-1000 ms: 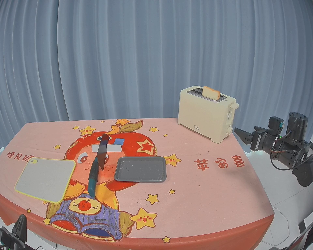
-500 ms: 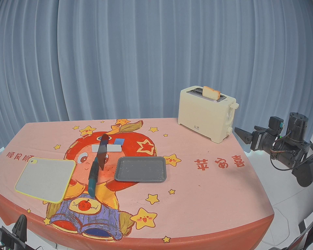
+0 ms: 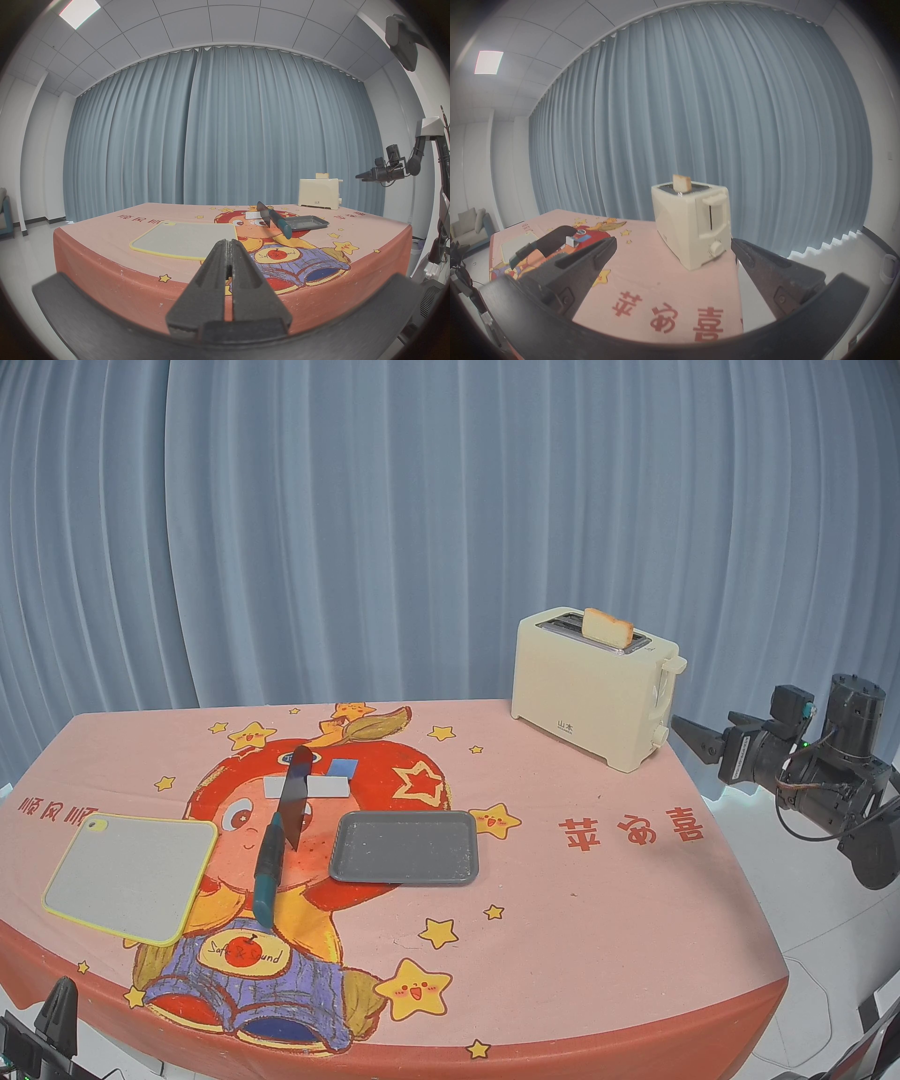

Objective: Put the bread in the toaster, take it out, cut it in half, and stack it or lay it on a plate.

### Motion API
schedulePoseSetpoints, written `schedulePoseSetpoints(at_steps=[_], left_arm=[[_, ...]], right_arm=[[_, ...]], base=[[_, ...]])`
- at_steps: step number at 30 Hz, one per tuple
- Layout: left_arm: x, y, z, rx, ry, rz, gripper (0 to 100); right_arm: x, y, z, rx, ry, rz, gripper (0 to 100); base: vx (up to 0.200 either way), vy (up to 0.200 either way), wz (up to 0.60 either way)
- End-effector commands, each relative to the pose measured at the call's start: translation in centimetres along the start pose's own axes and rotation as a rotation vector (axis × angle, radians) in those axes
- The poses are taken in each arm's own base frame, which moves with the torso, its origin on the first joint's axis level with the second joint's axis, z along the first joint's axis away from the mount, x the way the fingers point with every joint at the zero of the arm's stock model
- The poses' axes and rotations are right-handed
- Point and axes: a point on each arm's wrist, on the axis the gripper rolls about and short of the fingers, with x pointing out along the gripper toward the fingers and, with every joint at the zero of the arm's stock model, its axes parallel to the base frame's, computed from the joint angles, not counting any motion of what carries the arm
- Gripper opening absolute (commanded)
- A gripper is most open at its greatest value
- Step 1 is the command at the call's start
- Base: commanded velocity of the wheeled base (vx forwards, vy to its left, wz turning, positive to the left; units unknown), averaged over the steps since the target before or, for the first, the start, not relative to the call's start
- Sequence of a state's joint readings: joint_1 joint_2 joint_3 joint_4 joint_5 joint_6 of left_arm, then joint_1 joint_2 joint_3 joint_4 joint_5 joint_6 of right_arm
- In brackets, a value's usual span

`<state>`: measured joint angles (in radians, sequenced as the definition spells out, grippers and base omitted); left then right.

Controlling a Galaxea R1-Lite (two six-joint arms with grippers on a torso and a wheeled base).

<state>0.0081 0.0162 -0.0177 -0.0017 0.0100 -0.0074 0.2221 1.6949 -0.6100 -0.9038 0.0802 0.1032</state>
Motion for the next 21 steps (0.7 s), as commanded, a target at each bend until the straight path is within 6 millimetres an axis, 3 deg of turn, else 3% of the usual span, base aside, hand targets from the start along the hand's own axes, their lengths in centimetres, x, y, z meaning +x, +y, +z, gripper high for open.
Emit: schedulePoseSetpoints(at_steps=[1, 6, 11, 21], left_arm=[[0.0, 0.0, -0.5, 0.000, 0.000, 0.002, 0], [0.0, 0.0, -0.5, 0.000, 0.002, 0.002, 0], [0.0, 0.0, -0.5, 0.000, 0.002, 0.002, 0], [0.0, 0.0, -0.5, 0.000, 0.000, 0.000, 0]], right_arm=[[0.6, 0.9, 1.7, -0.011, -0.054, 0.036, 100], [0.8, 1.1, 2.5, -0.022, -0.069, 0.042, 100], [1.9, 0.8, 5.0, -0.037, -0.076, 0.054, 100], [4.2, -0.5, 6.1, -0.104, -0.048, 0.083, 100]], base=[[0.000, 0.000, 0.00], [0.000, 0.000, 0.00], [0.000, 0.000, 0.00], [0.000, 0.000, 0.00]])
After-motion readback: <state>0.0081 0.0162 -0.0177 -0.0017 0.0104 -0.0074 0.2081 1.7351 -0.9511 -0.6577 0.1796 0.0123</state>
